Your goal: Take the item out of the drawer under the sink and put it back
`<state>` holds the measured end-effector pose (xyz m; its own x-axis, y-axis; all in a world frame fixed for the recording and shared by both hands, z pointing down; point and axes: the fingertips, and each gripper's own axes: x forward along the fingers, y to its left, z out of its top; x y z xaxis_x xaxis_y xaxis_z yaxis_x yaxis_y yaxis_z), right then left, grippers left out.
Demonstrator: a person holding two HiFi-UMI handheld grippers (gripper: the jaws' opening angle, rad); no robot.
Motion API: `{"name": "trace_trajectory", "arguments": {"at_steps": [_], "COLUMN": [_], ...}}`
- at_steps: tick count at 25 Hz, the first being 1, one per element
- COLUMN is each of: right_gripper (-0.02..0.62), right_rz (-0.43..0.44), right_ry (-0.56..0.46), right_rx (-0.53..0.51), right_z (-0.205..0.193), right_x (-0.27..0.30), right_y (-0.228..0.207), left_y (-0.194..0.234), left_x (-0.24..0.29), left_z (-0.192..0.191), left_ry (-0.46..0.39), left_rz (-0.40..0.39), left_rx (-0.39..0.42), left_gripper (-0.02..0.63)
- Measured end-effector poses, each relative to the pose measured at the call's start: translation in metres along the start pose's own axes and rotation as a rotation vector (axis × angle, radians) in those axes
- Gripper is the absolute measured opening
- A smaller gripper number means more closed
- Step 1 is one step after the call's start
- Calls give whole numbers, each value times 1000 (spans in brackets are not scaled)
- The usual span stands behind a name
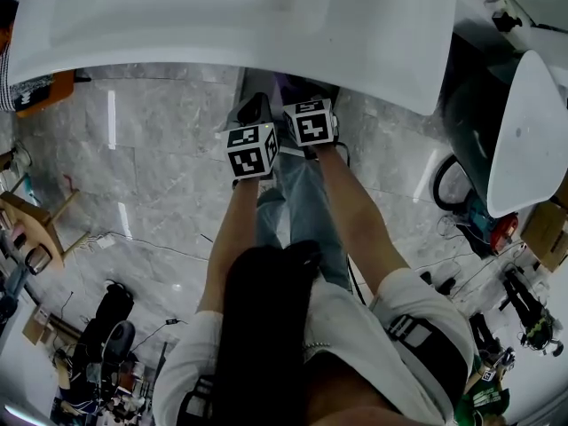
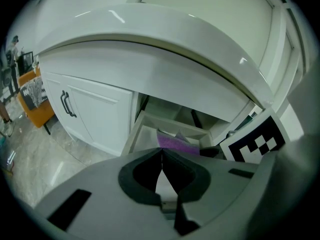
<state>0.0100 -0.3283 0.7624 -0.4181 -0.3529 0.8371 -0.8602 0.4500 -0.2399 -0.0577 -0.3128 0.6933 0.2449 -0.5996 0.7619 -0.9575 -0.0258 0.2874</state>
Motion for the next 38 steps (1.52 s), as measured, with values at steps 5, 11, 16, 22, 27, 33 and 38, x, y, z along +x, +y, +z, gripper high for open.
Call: {"name": "trace_trajectory", "arguments": {"at_steps": [5,11,16,22,27,33,38], "right_gripper": [280,314,314,314,314,313,290], "right_rz": [70,97,91,75,37,25,-2], "right_ry": [3,-7,-61,-101,-150,-188,-239], "right_rx": [46,24,20,25,39,33,4], "right_z": [5,18,34,44,54,62,65], "right_x": [-1,-12,-41,-83,-118,-158,-192], "right_y": [10,17,19,21,29,45,57], "left_y": [3,2,1,-10,-21,-27,-41], "left_x": [3,-2,-17,-42,-73,-111,-140], "left_z": [0,10,22,39,54,63,67], "left_ry": [16,1,-28,-63,-100,-139,-186], "left_rz": [17,5,-1,-35,-61,-82,-114], "left_rx": [7,4,10,48,91,108,117], "left_gripper": [5,5,5,5,5,5,5]}}
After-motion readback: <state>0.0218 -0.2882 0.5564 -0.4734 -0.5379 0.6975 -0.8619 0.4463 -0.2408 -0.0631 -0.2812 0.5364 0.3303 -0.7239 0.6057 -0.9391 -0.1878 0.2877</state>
